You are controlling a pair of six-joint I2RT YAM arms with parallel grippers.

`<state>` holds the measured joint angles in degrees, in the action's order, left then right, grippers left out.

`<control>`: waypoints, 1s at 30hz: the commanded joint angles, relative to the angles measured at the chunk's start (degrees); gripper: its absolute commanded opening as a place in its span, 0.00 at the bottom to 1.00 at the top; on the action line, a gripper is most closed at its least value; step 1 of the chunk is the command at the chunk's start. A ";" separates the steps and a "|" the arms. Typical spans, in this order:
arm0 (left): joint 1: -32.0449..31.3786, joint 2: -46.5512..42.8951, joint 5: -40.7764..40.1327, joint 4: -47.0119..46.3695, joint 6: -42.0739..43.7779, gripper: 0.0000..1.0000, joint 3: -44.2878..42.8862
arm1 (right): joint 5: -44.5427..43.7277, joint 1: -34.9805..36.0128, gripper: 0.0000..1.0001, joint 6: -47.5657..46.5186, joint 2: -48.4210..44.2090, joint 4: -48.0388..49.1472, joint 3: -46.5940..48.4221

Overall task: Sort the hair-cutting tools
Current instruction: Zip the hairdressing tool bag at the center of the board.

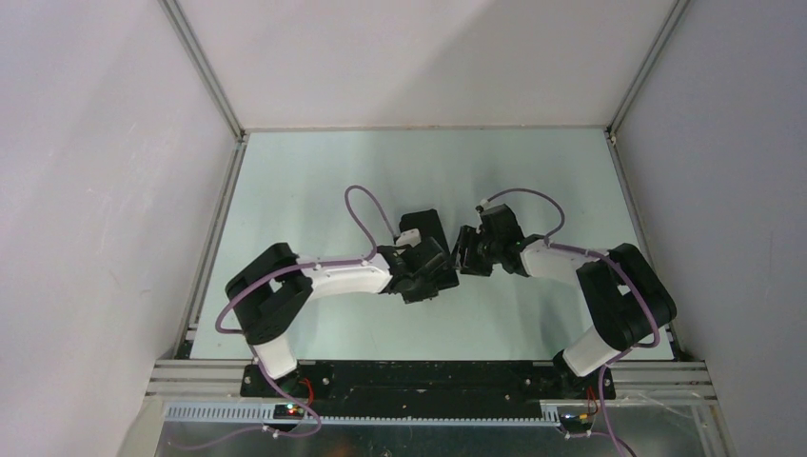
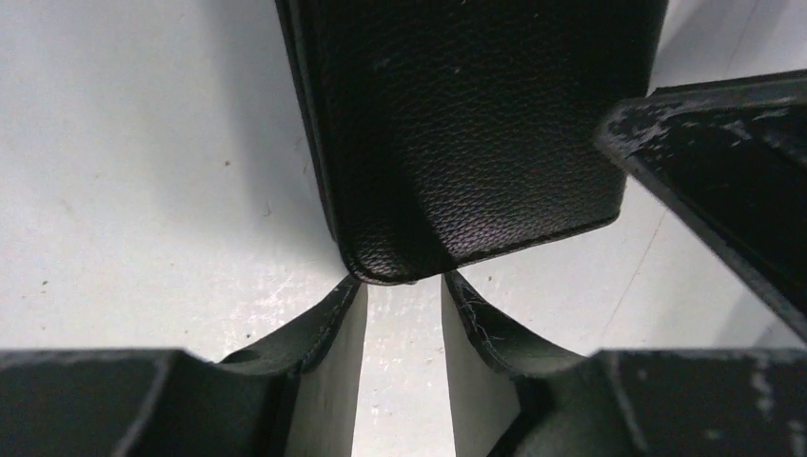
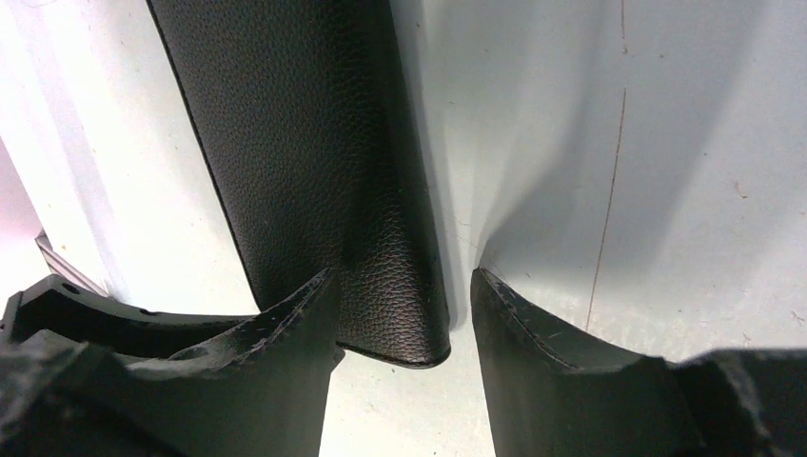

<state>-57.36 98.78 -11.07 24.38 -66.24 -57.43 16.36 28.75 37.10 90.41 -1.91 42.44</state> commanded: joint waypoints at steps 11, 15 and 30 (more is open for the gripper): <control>1.15 2.06 -1.30 1.80 -4.37 0.11 -0.61 | 2.58 -1.23 0.56 -0.18 -0.37 5.25 -2.77; 1.29 -0.07 -2.56 1.69 -4.86 0.00 0.40 | 3.32 -1.40 0.56 -0.59 -0.25 5.41 -3.11; 1.29 -3.14 0.00 10.33 14.54 0.00 -9.77 | 3.85 -6.86 0.58 0.38 -9.49 2.21 -6.70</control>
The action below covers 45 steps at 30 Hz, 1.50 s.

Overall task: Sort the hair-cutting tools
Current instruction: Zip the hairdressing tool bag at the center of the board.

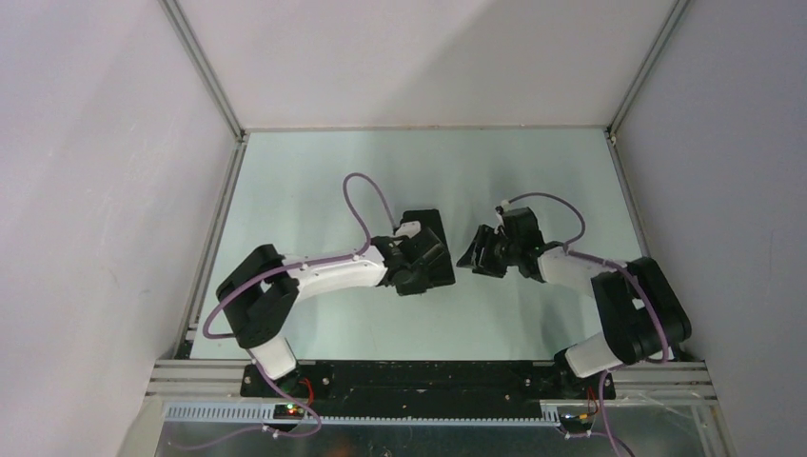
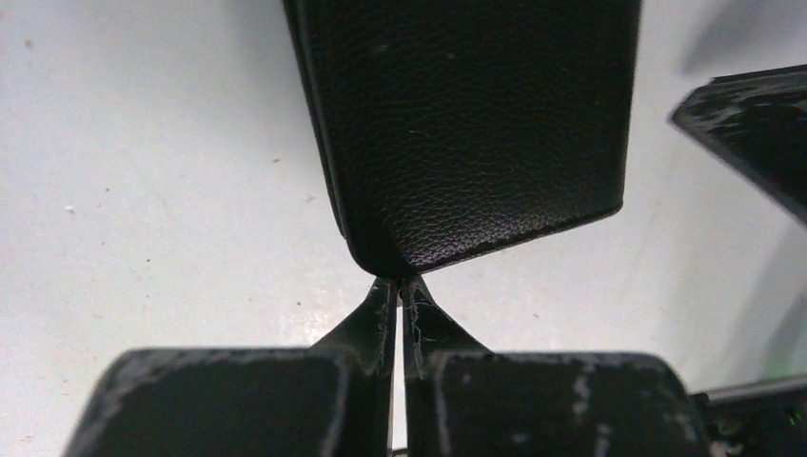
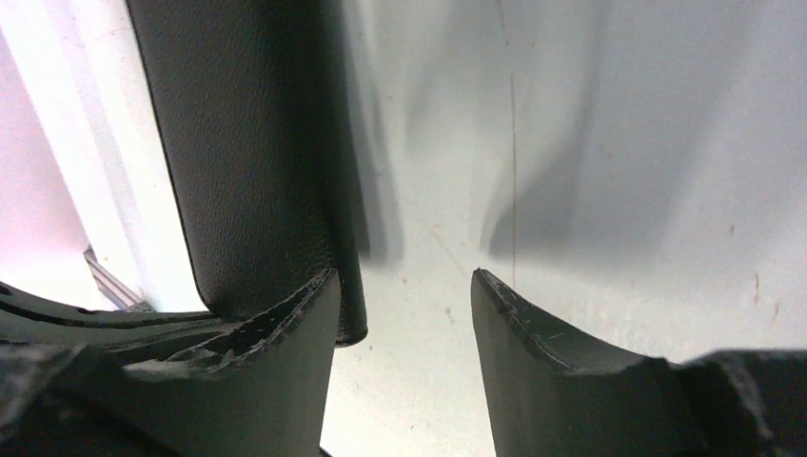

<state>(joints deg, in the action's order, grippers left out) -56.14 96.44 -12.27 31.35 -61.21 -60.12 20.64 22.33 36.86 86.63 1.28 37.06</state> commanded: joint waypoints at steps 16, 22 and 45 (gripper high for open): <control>-0.91 1.37 11.79 1.69 21.75 0.00 -14.74 | -1.95 -2.18 0.77 27.71 -28.87 14.28 -19.22; -1.50 1.62 14.20 0.82 22.12 0.00 -15.11 | -3.06 -1.39 0.77 30.76 -26.55 18.15 -20.58; 1.87 -3.74 12.60 2.14 30.11 0.00 -9.70 | 12.07 -5.53 0.02 27.52 -17.18 23.79 -19.77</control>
<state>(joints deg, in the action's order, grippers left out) -56.73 97.86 2.55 31.42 -36.45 -71.02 26.41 20.56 68.55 69.84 27.49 16.21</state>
